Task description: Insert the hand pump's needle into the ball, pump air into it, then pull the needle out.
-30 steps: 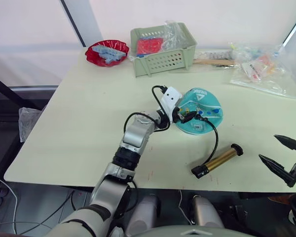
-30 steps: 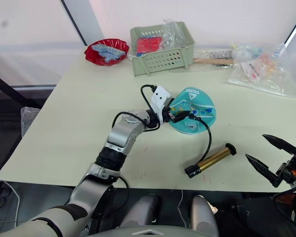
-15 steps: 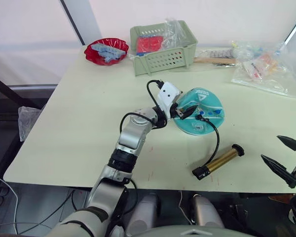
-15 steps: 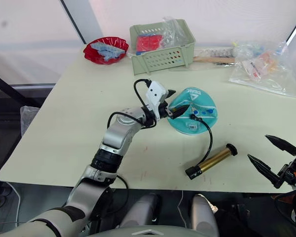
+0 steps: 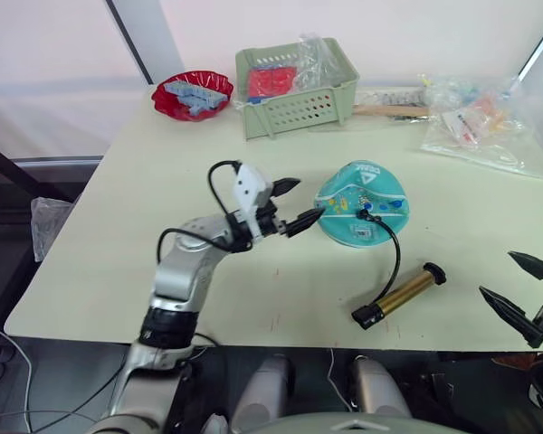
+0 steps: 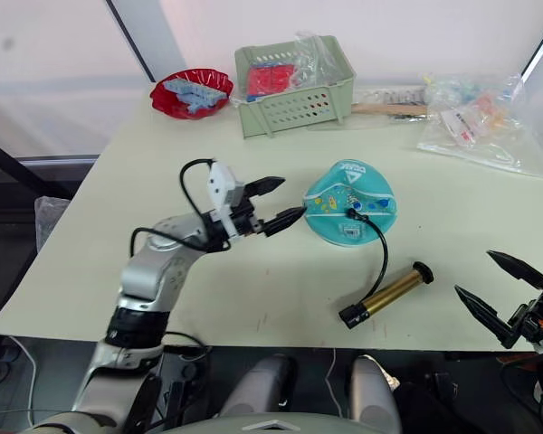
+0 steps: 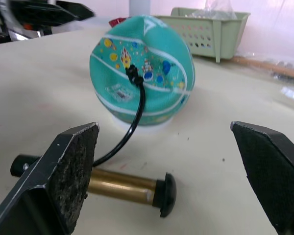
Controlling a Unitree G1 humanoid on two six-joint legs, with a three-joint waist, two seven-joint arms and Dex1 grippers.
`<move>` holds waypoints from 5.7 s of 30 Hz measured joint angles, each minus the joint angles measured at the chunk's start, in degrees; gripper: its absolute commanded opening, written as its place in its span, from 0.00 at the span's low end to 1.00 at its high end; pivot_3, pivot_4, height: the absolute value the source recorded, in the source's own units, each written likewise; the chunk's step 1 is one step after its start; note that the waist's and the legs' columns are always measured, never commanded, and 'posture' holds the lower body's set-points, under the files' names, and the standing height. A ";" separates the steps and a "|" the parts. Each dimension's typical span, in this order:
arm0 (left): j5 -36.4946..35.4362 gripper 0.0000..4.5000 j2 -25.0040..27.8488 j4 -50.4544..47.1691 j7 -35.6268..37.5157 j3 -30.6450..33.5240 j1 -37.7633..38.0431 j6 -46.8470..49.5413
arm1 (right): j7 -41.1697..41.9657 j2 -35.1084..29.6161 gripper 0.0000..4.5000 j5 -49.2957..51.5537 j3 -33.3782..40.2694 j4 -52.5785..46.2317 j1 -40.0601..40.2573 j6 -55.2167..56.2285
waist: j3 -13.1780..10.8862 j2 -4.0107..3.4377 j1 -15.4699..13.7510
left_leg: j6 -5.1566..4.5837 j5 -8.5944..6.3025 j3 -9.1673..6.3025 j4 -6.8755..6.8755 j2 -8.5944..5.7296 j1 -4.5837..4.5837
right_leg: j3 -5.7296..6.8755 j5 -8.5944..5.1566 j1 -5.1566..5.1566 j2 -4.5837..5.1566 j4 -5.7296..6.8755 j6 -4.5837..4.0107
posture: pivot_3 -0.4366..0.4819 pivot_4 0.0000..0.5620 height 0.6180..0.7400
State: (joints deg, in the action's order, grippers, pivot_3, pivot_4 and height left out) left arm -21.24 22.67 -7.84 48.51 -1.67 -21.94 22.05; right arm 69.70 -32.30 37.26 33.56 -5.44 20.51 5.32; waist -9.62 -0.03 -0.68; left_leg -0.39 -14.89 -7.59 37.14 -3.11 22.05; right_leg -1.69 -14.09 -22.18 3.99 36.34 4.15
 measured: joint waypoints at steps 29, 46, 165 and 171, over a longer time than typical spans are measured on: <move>-3.57 0.98 16.61 13.75 16.43 15.17 26.55 -15.32 | 6.09 -5.59 1.00 -4.42 0.87 19.30 -1.77 7.19 | -0.03 -0.04 0.07 | -0.66 -0.44 1.78 0.12 0.28 -0.26 | -1.14 -0.13 -0.56 0.15 0.40 -0.05 | 0.48 0.27 0.97; -0.13 0.98 16.67 5.25 18.78 6.71 25.39 -18.40 | 9.84 -5.19 1.00 0.66 0.66 10.31 1.89 3.66 | 0.00 0.13 0.30 | -1.16 -0.74 3.54 0.31 0.59 -0.30 | -2.37 0.33 -1.17 0.15 0.46 0.47 | 0.48 0.27 0.97; 11.79 0.23 -14.95 9.09 4.27 -27.57 -9.16 2.77 | -57.89 18.45 1.00 35.20 -10.55 -27.41 -3.45 -29.04 | 0.10 0.00 1.28 | -1.17 -0.72 2.74 1.22 0.67 -0.12 | -1.32 0.61 -0.58 0.02 0.47 0.55 | 0.48 0.27 0.97; 11.77 0.23 -15.34 9.10 4.22 -27.56 -9.15 2.60 | -60.44 19.44 1.00 39.43 -12.62 -27.41 -3.52 -30.12 | 0.10 0.00 1.36 | -1.18 -0.72 2.73 1.22 0.67 -0.13 | -1.32 0.61 -0.58 0.02 0.47 0.56 | 0.48 0.27 0.97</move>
State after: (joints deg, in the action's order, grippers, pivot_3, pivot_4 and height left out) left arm -9.47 7.33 1.26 52.74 -29.23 -31.08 24.65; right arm 9.25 -12.86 76.70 20.94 -32.85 17.00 -24.79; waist -9.51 -0.03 0.68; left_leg -1.57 -15.62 -4.86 38.35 -2.44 21.92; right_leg -3.00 -13.47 -22.76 4.00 36.82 4.70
